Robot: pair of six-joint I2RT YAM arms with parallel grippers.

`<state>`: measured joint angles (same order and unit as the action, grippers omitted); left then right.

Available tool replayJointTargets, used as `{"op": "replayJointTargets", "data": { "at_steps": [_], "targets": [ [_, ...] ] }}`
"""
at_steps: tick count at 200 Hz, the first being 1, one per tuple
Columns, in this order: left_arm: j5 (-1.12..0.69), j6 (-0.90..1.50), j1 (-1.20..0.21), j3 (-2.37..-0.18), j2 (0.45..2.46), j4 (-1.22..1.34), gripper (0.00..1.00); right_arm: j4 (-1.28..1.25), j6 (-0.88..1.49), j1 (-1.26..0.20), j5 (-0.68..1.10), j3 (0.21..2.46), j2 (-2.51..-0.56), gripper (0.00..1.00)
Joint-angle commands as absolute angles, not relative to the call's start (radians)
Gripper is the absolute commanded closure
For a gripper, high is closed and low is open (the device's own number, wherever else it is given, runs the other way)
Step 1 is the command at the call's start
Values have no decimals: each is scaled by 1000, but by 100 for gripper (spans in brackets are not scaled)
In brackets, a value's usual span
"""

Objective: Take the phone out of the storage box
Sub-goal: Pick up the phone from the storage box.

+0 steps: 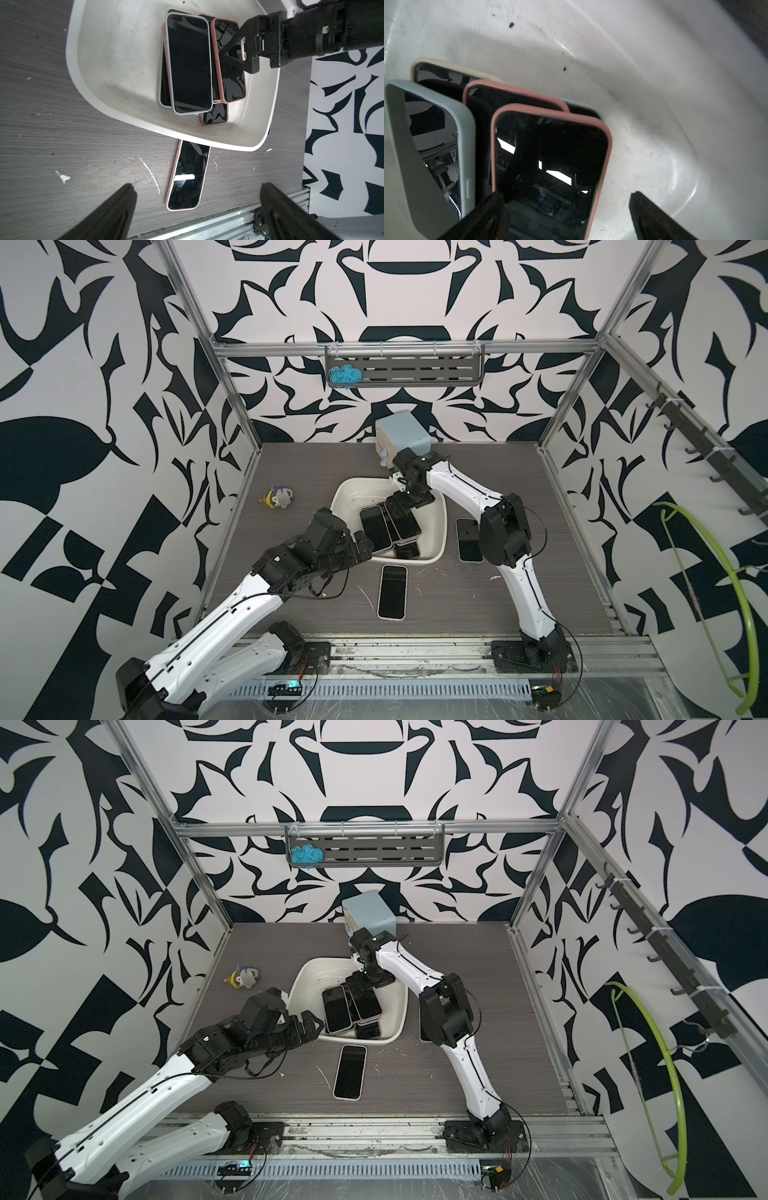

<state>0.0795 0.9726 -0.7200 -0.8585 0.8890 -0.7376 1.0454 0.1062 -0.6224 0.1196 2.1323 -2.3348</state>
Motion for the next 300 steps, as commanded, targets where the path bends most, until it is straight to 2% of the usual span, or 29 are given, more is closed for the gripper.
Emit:
{"op": "replayJointTargets", "data": {
  "at_steps": [1, 37, 145, 228, 255, 300],
  "targets": [
    [93, 997, -717, -841, 879, -776, 0, 1065, 93, -621, 139, 2184, -2350, 1],
    [106, 973, -715, -862, 878, -808, 0, 1079, 107, -621, 150, 2202, -2357, 1],
    [50, 922, -701, -891, 956, -793, 0, 1006, 121, -611, 238, 2068, -2276, 1],
    [51, 928, -696, -876, 933, -813, 0, 979, 127, -610, 210, 2024, -2289, 1],
    [56, 940, -695, -863, 917, -813, 0, 982, 144, -609, 166, 2051, -2297, 11],
    [64, 943, -693, -862, 913, -808, 0, 991, 159, -609, 87, 2077, -2253, 18]
  ]
}}
